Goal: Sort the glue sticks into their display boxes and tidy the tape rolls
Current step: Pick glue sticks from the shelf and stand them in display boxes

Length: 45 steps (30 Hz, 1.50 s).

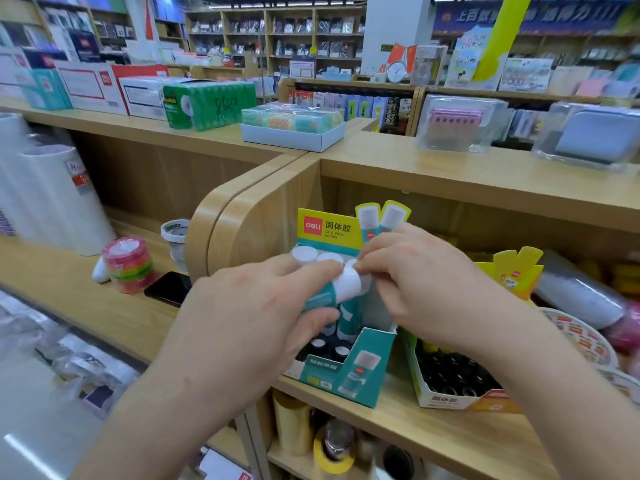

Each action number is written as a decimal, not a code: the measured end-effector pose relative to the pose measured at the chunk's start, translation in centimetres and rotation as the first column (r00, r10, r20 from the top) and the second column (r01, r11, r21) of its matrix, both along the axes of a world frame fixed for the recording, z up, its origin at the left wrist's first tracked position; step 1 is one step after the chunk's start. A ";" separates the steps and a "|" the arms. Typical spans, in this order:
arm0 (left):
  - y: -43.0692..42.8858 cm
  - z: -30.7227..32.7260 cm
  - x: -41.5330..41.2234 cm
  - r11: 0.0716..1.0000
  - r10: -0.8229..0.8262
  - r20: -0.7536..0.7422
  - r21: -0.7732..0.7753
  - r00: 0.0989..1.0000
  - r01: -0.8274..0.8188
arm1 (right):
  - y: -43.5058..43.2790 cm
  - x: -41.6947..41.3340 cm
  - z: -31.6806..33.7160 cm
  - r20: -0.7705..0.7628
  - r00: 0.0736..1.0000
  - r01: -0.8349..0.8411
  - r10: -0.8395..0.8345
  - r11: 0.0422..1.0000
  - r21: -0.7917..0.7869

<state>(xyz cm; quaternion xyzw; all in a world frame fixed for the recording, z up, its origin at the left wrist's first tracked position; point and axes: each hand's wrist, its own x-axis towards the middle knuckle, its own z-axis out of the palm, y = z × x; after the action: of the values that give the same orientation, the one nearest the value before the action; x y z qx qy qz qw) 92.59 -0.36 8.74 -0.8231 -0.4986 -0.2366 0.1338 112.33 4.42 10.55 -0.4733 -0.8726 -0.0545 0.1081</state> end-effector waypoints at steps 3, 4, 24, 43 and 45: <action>0.3 0.6 0.2 0.996 -0.023 0.210 -0.078 0.977 0.040 | 0.3 0.6 -0.6 -0.116 0.993 -0.036 0.031 0.999 -0.041; 0.5 0.6 0.3 0.987 -0.039 0.334 -0.135 0.942 0.089 | 0.1 0.9 -0.8 -0.206 0.978 -0.036 0.026 0.998 -0.044; 4.0 0.0 4.0 0.926 -0.294 0.712 0.045 0.638 0.376 | -1.4 3.1 -2.1 -0.602 0.790 0.040 -0.115 0.990 -0.137; 3.1 -2.8 4.0 0.977 -0.090 0.749 -0.062 0.656 0.204 | -1.1 4.9 0.1 -0.966 0.254 -0.142 0.037 0.990 0.001; 3.8 -3.3 3.9 0.991 -0.125 0.509 0.026 0.851 0.131 | -1.3 5.4 0.7 -0.912 0.407 -0.063 0.055 0.997 0.033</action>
<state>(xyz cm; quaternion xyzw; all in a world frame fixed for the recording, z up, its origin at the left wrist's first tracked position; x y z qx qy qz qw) 96.47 3.42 5.44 -0.7631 -0.4616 -0.4517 -0.0229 117.70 3.13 11.26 -0.3962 -0.6898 0.2183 0.5652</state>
